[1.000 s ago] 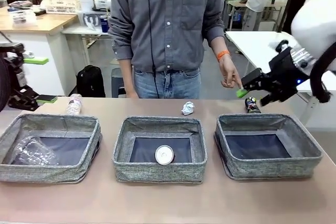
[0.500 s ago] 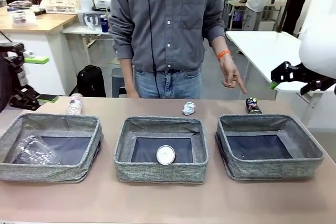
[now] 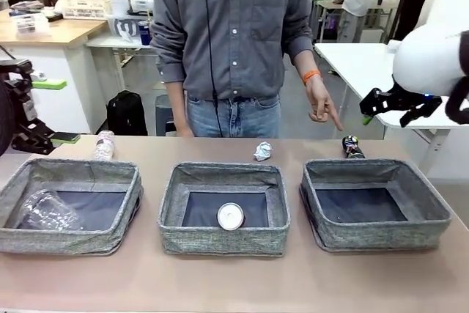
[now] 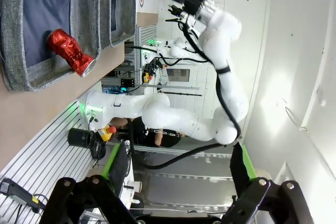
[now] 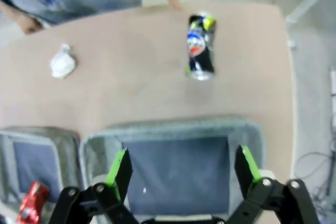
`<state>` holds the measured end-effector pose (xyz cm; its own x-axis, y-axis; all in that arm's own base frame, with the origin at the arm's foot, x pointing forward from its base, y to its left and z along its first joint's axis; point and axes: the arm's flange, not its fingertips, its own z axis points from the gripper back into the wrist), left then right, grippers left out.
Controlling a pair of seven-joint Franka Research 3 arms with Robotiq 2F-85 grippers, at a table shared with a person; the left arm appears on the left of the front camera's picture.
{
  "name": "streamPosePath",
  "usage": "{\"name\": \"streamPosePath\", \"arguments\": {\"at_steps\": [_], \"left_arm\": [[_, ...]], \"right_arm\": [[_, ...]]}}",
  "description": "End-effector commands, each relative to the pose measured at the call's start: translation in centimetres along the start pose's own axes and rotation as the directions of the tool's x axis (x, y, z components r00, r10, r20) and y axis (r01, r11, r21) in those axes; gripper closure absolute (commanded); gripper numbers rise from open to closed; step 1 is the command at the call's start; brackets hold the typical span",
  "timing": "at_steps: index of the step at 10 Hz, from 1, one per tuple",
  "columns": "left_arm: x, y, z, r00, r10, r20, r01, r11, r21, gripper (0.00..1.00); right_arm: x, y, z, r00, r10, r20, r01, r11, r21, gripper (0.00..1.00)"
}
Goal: Sort the waste into the appropriate baskets.
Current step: Pick up the waste item pointed out by the person.
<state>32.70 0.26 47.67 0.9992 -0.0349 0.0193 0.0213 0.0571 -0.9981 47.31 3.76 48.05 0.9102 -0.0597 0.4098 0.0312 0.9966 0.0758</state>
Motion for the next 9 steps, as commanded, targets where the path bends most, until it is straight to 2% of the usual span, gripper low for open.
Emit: {"name": "streamPosePath", "arguments": {"at_steps": [1,2,3,4,5,6,7,8,9], "left_arm": [[-0.2,-0.2,0.0,1.000,-0.007,-0.004,0.007,1.000,-0.012,0.00],[-0.2,-0.2,0.0,1.000,-0.007,-0.004,0.007,1.000,-0.012,0.00],[-0.2,-0.2,0.0,1.000,-0.007,-0.004,0.007,1.000,-0.012,0.00],[-0.2,-0.2,0.0,1.000,-0.007,-0.004,0.007,1.000,-0.012,0.00],[-0.2,-0.2,0.0,1.000,-0.007,-0.004,0.007,1.000,-0.012,0.00],[-0.2,-0.2,0.0,1.000,-0.007,-0.004,0.007,1.000,-0.012,0.00],[-0.2,-0.2,0.0,1.000,-0.007,-0.004,0.007,1.000,-0.012,0.00],[-0.2,-0.2,0.0,1.000,-0.007,-0.004,0.007,1.000,-0.012,0.00],[-0.2,-0.2,0.0,1.000,-0.007,-0.004,0.007,1.000,-0.012,0.00]], "right_arm": [[7.0,0.3,-5.0,0.992,-0.056,-0.109,0.057,0.998,0.003,0.00],[8.8,0.0,-8.8,0.983,-0.091,-0.161,0.084,0.995,-0.053,0.00],[9.0,-0.2,-10.8,0.974,-0.114,-0.198,0.097,0.991,-0.092,0.00],[8.3,-0.2,-10.6,0.969,-0.134,-0.210,0.123,0.990,-0.066,0.00],[6.8,0.6,-7.2,0.969,-0.104,-0.225,0.107,0.994,0.001,0.00],[7.9,-1.6,-12.8,0.977,-0.089,-0.192,0.081,0.996,-0.050,0.00],[7.9,-1.0,-12.2,0.971,-0.099,-0.218,0.093,0.995,-0.039,0.00],[9.2,-1.2,-14.1,0.960,-0.143,-0.240,0.124,0.988,-0.091,0.00],[9.5,-1.6,-15.5,0.959,-0.138,-0.248,0.121,0.989,-0.080,0.00]]}}
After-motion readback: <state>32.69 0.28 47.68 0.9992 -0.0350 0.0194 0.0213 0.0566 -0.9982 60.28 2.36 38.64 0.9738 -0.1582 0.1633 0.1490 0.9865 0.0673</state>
